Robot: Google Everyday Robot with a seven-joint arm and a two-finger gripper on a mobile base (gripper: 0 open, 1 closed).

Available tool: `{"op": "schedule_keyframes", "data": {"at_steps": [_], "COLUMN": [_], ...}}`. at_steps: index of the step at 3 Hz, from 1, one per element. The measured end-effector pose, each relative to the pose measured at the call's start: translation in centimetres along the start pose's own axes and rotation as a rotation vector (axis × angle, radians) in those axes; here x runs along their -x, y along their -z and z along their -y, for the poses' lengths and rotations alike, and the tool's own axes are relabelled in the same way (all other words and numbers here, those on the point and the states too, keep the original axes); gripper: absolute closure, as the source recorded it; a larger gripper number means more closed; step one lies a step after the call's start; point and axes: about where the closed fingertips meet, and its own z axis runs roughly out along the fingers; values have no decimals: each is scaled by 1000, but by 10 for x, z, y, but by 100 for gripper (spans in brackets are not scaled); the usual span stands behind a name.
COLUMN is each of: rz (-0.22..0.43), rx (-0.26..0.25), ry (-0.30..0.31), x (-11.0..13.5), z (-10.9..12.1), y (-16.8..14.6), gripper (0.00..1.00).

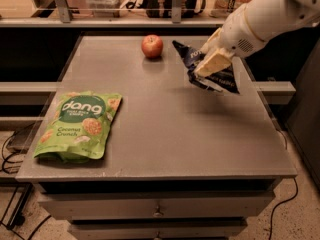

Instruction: Move blue chip bag near apple

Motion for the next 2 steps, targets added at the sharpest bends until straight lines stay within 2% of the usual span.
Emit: {"op": "schedule_keyframes", "data": {"at_steps": [1, 2], "rz": [25, 13], "rx": [-5, 3], "ry": [21, 22], "x": [4, -1], "z": [33, 63], "y": [-45, -88], "gripper": [100, 96]}}
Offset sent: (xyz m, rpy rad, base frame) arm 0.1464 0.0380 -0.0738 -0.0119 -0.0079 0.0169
